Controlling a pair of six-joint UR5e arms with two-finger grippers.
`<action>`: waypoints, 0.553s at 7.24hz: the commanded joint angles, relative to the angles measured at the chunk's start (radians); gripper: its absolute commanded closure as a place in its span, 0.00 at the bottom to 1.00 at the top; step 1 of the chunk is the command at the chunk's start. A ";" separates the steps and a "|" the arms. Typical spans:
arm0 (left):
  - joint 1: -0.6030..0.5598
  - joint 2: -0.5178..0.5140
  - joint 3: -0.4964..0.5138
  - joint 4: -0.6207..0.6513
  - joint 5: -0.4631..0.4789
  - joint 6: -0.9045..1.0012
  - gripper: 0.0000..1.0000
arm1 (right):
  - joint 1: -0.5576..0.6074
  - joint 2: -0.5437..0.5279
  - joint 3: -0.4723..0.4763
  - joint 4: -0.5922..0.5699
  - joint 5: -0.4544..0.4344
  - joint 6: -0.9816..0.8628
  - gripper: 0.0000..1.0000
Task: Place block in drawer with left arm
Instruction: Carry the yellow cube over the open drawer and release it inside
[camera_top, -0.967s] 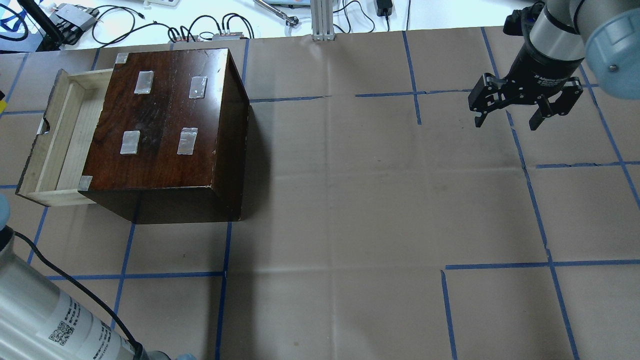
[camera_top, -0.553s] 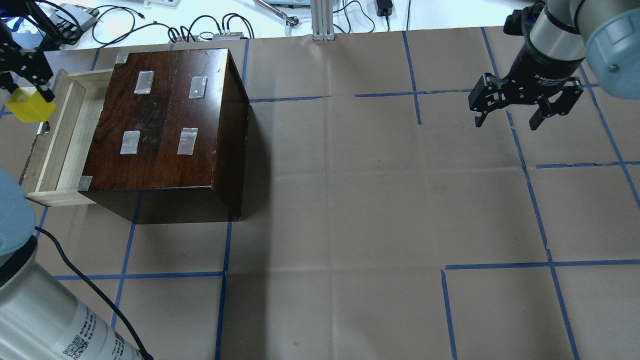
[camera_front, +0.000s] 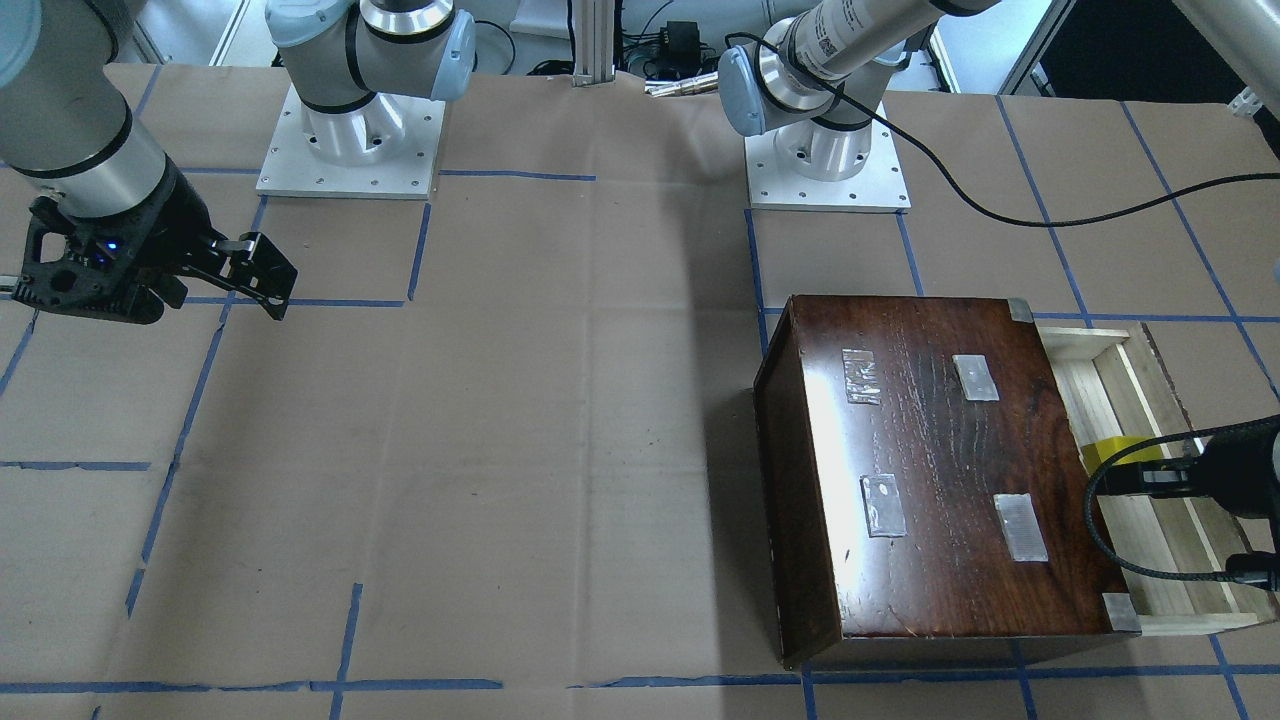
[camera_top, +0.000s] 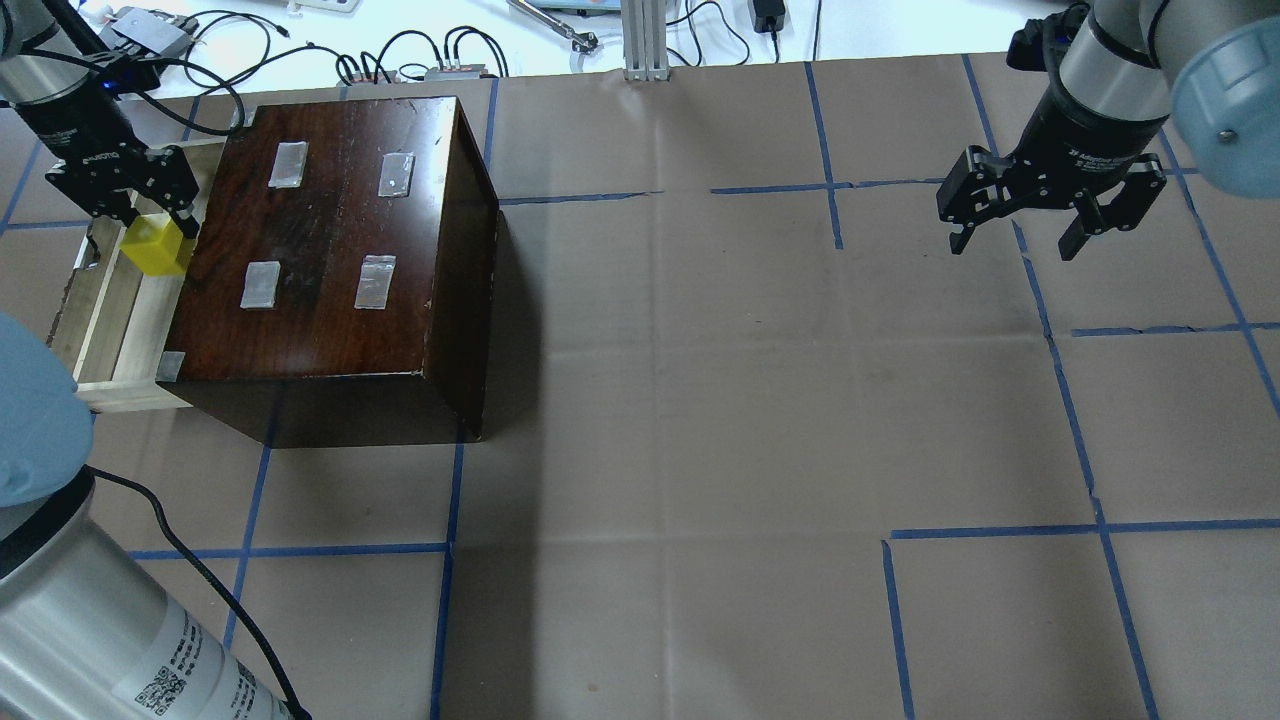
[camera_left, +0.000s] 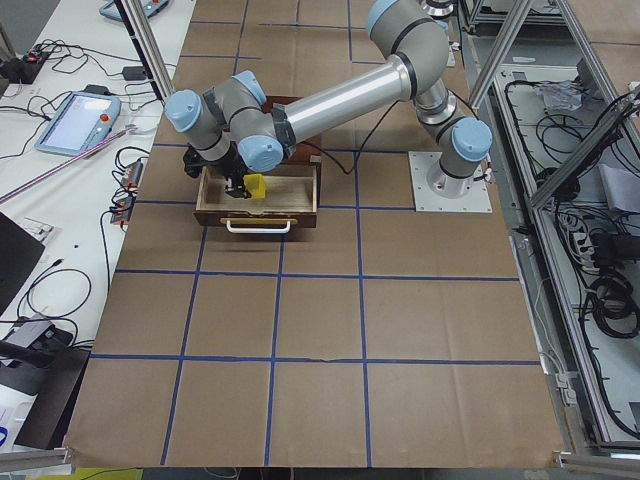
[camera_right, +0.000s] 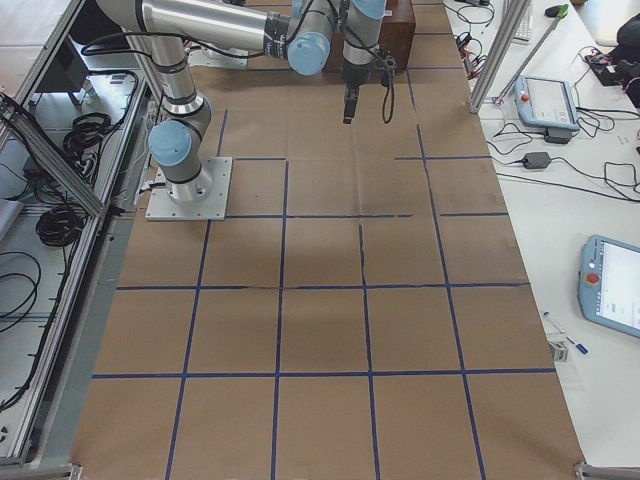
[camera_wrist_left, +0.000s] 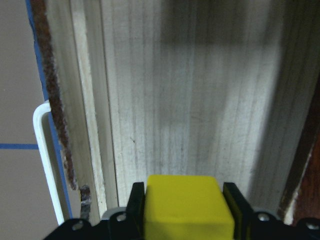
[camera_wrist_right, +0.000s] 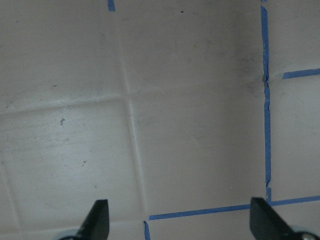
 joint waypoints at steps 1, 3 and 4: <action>0.003 -0.013 -0.003 0.003 0.003 0.001 0.88 | 0.000 0.000 0.000 0.000 0.000 0.000 0.00; 0.008 -0.020 -0.002 0.005 0.003 0.001 0.70 | 0.000 0.000 0.000 0.000 0.000 -0.001 0.00; 0.008 -0.020 -0.002 0.005 0.003 0.001 0.67 | 0.000 0.000 0.000 0.000 0.000 0.000 0.00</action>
